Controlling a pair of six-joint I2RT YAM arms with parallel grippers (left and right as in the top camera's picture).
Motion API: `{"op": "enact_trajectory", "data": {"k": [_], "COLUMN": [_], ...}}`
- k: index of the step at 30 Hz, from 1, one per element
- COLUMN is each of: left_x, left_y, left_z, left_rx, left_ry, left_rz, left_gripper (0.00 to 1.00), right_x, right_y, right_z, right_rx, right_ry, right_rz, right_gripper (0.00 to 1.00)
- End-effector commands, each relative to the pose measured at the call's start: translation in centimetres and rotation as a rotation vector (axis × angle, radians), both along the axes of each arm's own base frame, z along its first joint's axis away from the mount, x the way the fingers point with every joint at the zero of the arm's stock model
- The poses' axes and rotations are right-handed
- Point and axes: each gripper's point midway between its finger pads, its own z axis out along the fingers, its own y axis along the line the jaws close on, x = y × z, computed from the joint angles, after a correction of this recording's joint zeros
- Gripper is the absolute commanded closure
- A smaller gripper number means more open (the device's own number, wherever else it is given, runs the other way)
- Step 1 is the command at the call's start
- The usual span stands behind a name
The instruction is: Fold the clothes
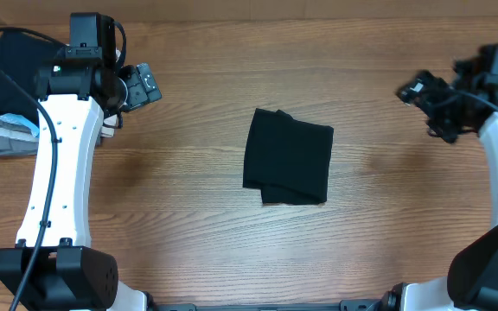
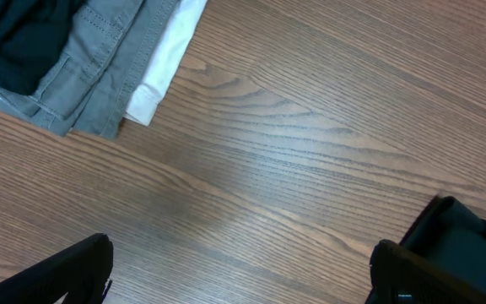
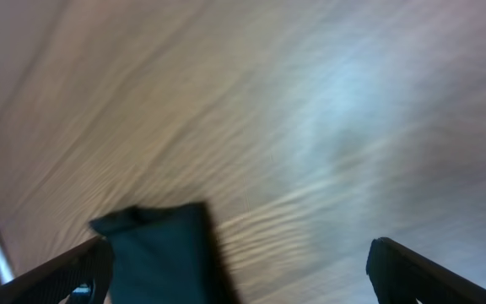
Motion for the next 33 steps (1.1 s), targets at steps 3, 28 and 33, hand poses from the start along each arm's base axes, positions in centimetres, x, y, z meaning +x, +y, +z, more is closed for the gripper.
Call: {"op": "enact_trajectory", "data": {"k": [3, 28, 33], "left_x": [1.1, -3.6, -5.9], "left_y": [0.4, -24.4, -26.8], "left_z": [0.4, -10.3, -14.0], "left_rx": [0.008, -0.051, -0.007], "left_ry": [-0.040, 0.231, 0.324], "left_rz": [0.023, -0.494, -0.469], "left_gripper": [0.00, 0.00, 0.00], "right_x": [-0.8, -0.9, -0.9], "right_y": [-3.8, -4.5, -4.5], "right_z": [-0.2, -0.2, -0.2], "right_rx": [-0.020, -0.020, -0.020], "right_ry": [0.009, 0.008, 0.008], "right_rz": [-0.099, -0.117, -0.117], "right_gripper": [0.00, 0.00, 0.00]}}
